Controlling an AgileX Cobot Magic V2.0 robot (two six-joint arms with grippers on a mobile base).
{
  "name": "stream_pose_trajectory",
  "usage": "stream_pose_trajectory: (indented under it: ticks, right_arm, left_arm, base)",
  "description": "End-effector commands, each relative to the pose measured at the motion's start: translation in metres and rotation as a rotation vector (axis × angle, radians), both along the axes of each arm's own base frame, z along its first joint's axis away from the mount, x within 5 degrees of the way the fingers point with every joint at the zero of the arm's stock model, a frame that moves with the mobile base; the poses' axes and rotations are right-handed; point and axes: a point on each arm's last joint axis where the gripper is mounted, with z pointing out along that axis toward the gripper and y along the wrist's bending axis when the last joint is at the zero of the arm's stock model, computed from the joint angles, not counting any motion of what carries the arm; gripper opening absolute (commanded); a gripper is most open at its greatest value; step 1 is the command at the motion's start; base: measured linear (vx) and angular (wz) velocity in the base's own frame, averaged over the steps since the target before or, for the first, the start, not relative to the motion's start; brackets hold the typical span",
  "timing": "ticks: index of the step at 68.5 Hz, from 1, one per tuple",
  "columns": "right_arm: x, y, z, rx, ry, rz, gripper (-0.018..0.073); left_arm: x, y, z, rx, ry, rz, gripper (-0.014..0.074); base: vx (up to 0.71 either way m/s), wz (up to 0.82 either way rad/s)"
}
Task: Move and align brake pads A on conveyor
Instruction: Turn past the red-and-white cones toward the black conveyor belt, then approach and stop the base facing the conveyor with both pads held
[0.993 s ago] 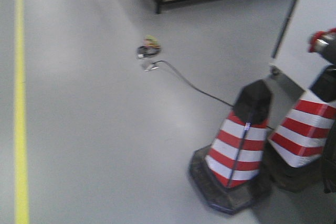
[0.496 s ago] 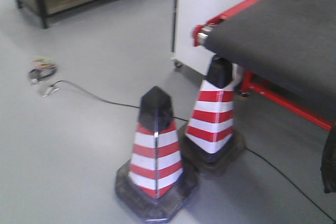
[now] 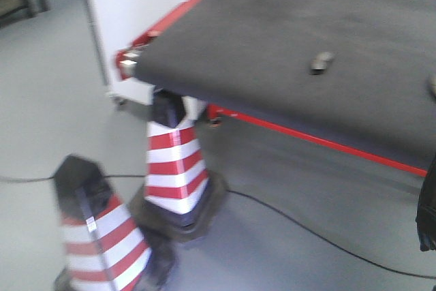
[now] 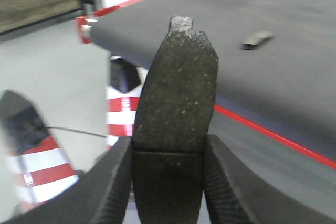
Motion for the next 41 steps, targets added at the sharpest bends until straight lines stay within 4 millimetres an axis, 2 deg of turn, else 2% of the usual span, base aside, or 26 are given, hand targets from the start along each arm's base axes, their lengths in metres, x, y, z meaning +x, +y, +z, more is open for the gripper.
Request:
stream_pose_trajectory:
  ticks: [1,21,41]
  right_arm:
    - [0.0014,0.0019,0.0176,0.014,-0.114,0.020,0.0043]
    - [0.0014,0.0019,0.0176,0.014,-0.114,0.020,0.0043]
    - [0.0012,0.0017,0.0170,0.013,-0.110,0.019,0.0043]
  left_arm:
    - [0.0013,-0.0012,0.0176,-0.032,-0.109,-0.010,0.0101]
    - [0.0013,-0.0012,0.0176,-0.032,-0.109,-0.010,0.0101]
    - [0.0018,-0.0014,0.0174,-0.034,-0.109,-0.010,0.0101]
  base:
    - [0.18,-0.68]
    - [0.19,-0.62]
    - [0.23,-0.38]
